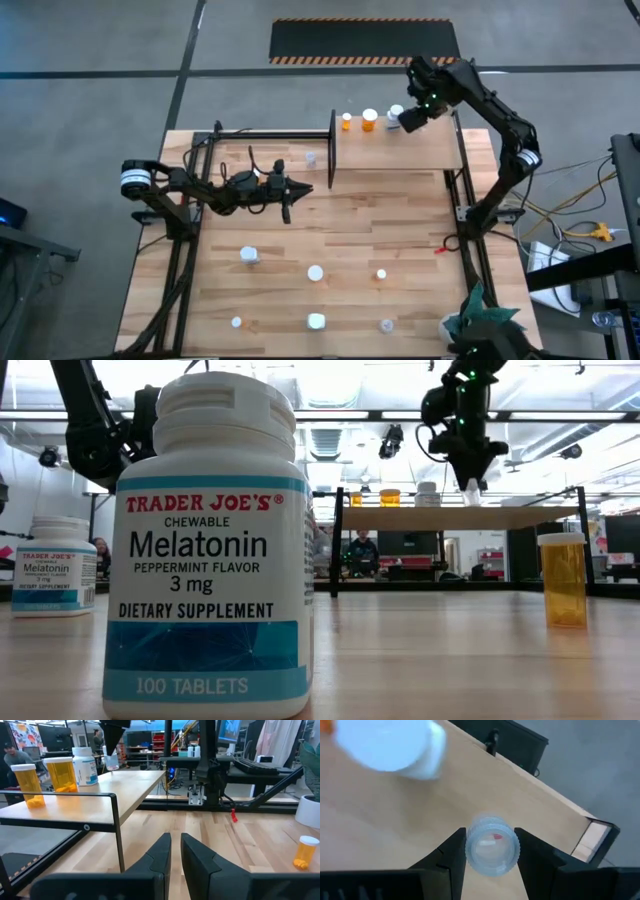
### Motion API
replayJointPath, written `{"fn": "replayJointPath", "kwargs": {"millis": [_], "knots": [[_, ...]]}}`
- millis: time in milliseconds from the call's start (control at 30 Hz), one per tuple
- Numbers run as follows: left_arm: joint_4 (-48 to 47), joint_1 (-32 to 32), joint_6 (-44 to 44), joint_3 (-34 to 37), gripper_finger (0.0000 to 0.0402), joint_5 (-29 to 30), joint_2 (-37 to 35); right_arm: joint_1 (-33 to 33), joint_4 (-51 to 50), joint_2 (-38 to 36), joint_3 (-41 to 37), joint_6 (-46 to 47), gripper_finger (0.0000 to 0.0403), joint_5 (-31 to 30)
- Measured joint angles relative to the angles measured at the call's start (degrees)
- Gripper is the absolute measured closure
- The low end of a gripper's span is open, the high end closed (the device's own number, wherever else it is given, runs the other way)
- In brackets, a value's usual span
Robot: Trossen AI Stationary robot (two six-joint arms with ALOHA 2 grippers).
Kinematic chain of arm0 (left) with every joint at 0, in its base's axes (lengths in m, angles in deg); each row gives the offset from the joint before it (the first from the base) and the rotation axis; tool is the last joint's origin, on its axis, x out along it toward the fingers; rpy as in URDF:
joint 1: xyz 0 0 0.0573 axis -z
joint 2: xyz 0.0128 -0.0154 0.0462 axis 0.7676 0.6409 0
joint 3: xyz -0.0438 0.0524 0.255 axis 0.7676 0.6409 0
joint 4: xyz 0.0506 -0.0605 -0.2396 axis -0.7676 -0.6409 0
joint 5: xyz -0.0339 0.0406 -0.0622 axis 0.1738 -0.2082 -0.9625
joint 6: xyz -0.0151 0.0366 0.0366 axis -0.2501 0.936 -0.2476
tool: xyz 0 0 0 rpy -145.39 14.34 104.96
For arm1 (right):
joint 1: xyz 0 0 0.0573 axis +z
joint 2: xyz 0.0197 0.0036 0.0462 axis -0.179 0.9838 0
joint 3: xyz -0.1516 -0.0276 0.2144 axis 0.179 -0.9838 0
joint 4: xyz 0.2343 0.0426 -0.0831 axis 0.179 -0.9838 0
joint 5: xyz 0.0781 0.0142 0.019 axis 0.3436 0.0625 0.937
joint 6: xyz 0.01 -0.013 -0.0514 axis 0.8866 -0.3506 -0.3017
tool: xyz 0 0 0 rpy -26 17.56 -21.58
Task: Pick and place medicine bottles onto shelf by color
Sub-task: Put the middle transparent pill bottle on the shelf
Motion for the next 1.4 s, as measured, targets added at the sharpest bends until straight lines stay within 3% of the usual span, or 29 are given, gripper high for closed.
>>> {"fn": "replayJointPath", "kwargs": {"millis": [333, 1400], "knots": [[-0.7, 0.0, 0.1, 0.0, 0.0378, 0.0, 0.0, -4.0, 8.8, -4.7, -9.6, 0.0, 0.0264, 2.9], [-0.7, 0.0, 0.0, -0.2, 0.0378, 0.0, 0.0, -5.1, 13.6, -4.8, -11.5, 6.4, 0.0264, 4.6]]}}
